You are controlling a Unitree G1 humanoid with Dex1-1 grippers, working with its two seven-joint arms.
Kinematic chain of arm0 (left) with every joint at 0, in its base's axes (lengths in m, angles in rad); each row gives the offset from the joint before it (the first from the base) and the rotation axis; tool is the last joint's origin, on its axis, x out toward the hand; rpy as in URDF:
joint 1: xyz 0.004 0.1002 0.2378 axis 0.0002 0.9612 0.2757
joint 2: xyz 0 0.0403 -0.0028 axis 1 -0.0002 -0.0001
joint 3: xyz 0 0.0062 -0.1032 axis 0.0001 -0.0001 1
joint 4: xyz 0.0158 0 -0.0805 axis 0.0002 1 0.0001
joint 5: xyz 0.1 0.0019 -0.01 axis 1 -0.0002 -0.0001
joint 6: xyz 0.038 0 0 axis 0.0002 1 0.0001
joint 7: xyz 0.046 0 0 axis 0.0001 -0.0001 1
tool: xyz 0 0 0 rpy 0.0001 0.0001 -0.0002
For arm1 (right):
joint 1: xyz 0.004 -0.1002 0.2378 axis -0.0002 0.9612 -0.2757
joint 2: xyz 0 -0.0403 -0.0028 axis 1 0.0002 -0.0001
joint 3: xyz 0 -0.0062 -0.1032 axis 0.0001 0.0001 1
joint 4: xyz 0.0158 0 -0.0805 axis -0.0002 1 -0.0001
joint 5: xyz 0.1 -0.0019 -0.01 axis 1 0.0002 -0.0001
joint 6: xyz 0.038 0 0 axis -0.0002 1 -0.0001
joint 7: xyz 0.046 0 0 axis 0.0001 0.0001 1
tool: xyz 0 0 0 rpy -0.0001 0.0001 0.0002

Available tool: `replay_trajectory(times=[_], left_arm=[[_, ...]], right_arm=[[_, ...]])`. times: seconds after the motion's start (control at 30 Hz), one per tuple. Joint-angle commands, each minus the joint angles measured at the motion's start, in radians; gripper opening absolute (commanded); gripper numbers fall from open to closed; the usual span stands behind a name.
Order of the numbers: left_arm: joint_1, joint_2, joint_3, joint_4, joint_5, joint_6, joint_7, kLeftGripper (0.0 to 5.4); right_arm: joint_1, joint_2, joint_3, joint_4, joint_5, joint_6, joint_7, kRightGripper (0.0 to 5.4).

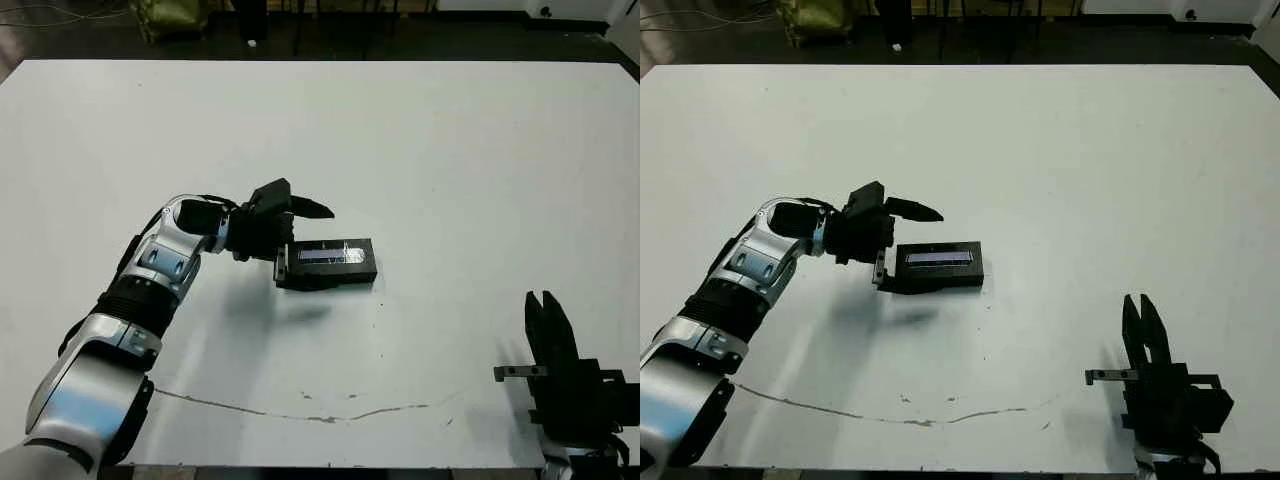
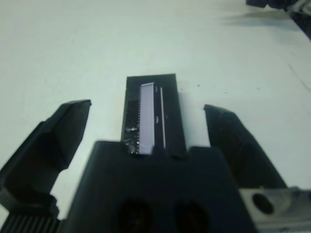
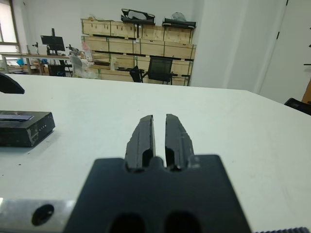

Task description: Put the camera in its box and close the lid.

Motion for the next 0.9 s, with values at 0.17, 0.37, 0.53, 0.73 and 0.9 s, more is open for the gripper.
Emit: replay_trajectory(times=[0.17, 0.37, 0.53, 0.73, 0.9], left_arm=[[0.025, 0.021, -0.001, -0.045, -0.012, 0.064, -0.030, 5.39], [0.081, -0.001, 0.066, -0.114, -0.089, 0.157, 0.049, 5.39], [0.231, -0.067, 0.171, -0.319, -0.132, 0.231, 0.346, 5.39], [0.420, -0.135, 0.178, -0.617, -0.068, 0.302, 0.691, 4.32], [0.538, -0.167, 0.102, -0.782, 0.071, 0.402, 0.916, 3.12]], right_arm=[[0.007, -0.002, -0.003, 0.020, 0.013, 0.015, 0.002, 0.00], [0.011, -0.001, 0.000, 0.007, 0.003, 0.020, -0.006, 0.00], [0.010, -0.001, 0.005, 0.002, 0.008, 0.016, -0.004, 0.00], [-0.014, -0.003, -0.001, 0.045, 0.020, -0.001, 0.004, 0.00], [-0.036, -0.004, 0.003, 0.073, 0.025, -0.017, 0.014, 0.00]])
